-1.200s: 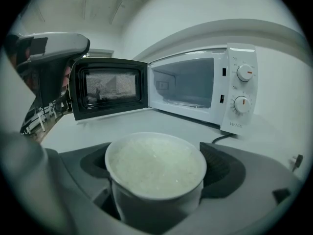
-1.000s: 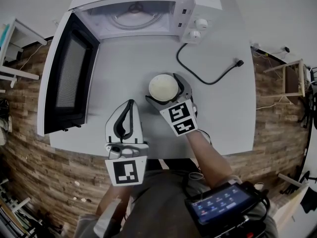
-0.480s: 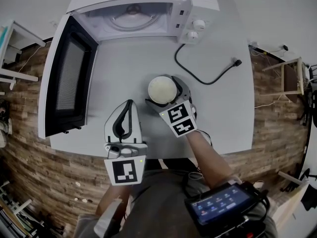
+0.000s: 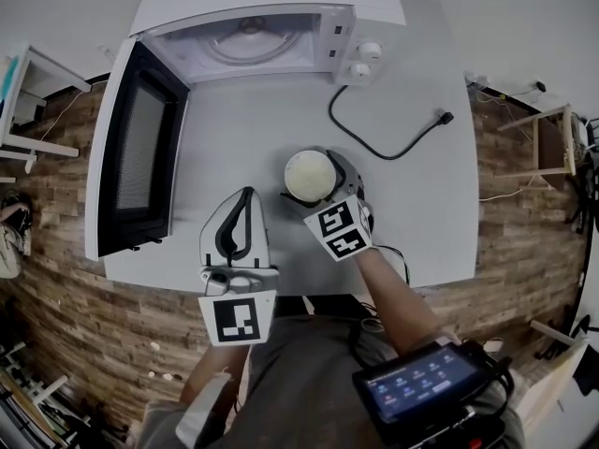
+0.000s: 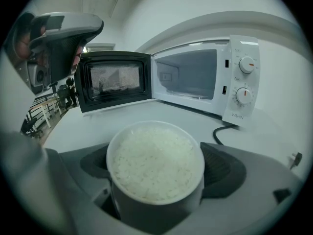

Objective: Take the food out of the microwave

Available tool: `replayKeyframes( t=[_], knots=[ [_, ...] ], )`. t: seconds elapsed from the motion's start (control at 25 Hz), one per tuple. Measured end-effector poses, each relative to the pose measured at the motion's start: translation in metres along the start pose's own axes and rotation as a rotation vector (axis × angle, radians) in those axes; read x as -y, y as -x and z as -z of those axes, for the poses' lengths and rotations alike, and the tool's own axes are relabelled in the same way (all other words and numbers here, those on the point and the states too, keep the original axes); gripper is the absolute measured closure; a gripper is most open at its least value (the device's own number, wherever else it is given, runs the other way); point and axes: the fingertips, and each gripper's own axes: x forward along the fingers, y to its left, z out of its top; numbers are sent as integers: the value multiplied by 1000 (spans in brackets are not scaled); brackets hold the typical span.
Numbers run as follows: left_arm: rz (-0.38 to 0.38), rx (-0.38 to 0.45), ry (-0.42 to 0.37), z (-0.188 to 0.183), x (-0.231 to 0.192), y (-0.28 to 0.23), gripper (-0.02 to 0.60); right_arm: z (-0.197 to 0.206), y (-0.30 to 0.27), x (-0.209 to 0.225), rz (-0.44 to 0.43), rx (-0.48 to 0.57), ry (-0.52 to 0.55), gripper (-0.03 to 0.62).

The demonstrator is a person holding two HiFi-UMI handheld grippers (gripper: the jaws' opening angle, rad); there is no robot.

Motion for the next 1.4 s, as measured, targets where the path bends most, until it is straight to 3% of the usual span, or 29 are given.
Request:
replayKeyframes(
  t=[0.96,1.4],
  knots=[
    [-34,-15,-21,-8,-5,4,574,-9,17,-13,-83,59,55,75],
    [-68,-17,-12,-9,-10,12,574,-33,90,-9,-27,186,-68,77]
  ],
)
